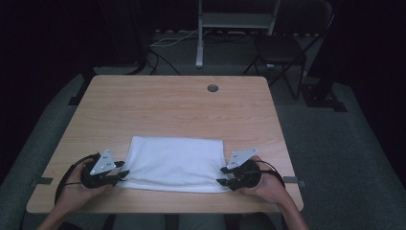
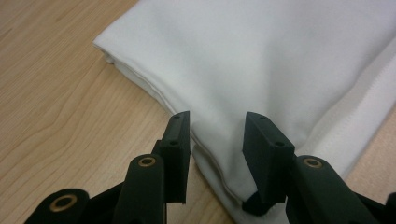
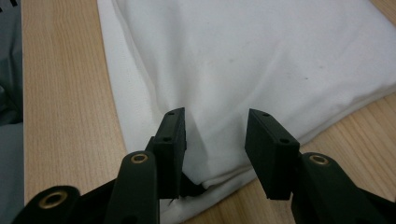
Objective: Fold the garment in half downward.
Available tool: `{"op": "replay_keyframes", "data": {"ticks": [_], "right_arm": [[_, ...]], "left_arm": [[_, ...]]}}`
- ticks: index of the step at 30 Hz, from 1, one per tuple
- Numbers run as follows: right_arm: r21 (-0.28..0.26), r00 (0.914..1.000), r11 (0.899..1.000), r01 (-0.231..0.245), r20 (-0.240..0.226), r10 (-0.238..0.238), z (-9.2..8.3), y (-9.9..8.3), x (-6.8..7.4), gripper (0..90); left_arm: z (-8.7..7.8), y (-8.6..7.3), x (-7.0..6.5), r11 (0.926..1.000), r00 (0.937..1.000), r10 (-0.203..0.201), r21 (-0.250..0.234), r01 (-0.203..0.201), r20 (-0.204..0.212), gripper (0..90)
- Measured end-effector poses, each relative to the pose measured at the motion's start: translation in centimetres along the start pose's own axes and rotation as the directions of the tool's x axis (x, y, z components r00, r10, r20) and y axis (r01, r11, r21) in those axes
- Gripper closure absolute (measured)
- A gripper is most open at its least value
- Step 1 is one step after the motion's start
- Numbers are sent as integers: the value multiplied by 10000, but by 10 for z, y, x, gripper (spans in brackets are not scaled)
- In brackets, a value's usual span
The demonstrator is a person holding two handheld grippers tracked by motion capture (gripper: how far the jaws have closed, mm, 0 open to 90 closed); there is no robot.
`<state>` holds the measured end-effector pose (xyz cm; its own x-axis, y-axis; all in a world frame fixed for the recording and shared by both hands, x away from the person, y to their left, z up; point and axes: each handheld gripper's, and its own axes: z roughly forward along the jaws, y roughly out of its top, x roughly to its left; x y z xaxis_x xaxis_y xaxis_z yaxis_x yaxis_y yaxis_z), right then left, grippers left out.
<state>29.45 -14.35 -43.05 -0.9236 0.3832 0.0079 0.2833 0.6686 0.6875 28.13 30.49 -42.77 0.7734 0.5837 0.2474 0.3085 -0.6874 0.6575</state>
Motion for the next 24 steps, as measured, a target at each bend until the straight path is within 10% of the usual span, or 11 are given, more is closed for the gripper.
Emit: {"op": "replay_keyframes", "data": {"ticks": [10,18,24], "right_arm": [[9,9971,9991,-413,643,412,8,10,-27,544],[-341,9776,9895,-1408,1532,1444,11,27,-53,495],[-59,9751,9878,-1554,1594,1544,27,41,-39,475]], "left_arm": [[23,16,28,9984,9982,-535,173,540,-266,615],[31,37,46,9890,9884,-1445,-380,1427,-479,579],[36,45,21,9982,9975,-557,215,567,-445,576]]}}
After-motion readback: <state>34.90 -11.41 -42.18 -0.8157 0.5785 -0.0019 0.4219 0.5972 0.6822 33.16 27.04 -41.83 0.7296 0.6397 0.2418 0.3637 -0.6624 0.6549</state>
